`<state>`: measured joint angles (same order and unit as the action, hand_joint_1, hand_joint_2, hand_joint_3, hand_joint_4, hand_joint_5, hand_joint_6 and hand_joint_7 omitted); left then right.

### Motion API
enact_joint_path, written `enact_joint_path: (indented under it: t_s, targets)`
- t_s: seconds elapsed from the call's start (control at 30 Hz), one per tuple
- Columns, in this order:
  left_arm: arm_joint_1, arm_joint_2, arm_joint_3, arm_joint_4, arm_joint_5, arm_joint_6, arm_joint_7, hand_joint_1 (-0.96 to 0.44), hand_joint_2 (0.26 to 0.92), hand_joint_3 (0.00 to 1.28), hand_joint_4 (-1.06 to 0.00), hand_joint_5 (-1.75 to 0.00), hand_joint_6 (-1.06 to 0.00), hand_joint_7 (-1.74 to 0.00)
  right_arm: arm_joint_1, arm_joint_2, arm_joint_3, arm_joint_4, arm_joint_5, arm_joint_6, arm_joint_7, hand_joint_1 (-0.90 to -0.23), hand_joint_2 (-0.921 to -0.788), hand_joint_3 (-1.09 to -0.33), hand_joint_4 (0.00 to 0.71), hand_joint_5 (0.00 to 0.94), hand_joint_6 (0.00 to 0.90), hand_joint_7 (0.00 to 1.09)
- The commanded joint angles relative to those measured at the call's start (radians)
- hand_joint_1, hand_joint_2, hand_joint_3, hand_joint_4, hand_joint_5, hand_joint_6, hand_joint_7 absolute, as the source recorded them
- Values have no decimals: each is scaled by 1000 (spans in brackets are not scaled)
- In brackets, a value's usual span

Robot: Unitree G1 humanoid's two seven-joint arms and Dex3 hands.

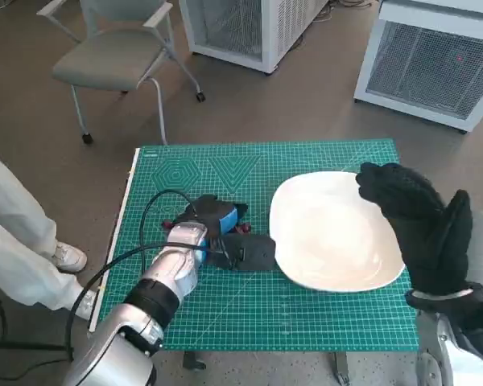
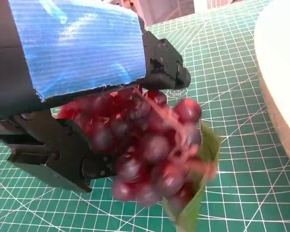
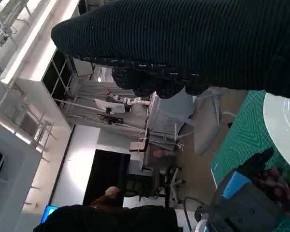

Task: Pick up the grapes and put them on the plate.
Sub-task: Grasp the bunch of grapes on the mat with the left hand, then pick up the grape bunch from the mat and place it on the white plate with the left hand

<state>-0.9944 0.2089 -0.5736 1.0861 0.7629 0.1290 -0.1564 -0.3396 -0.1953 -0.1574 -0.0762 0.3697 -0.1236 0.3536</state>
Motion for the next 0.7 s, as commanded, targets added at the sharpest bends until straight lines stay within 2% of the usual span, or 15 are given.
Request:
enact_joint_path:
  t_s: [0.03,0.4,0.7]
  targets:
    - [13,26,7,-44,-17,7,-38,382,648,784,-455,-1622,-581,-74,15,2,-1,11,1,10,3,-335,-921,-602,444,840,244,1001]
    - [28,54,13,-96,-36,4,-63,380,671,726,-470,-1588,-620,-81,11,8,3,16,0,8,2,-327,-921,-605,443,840,244,1000]
    - [21,66,24,-144,-49,34,-92,381,668,719,-484,-1573,-559,-46,14,6,1,9,3,9,4,-332,-921,-603,444,840,243,999]
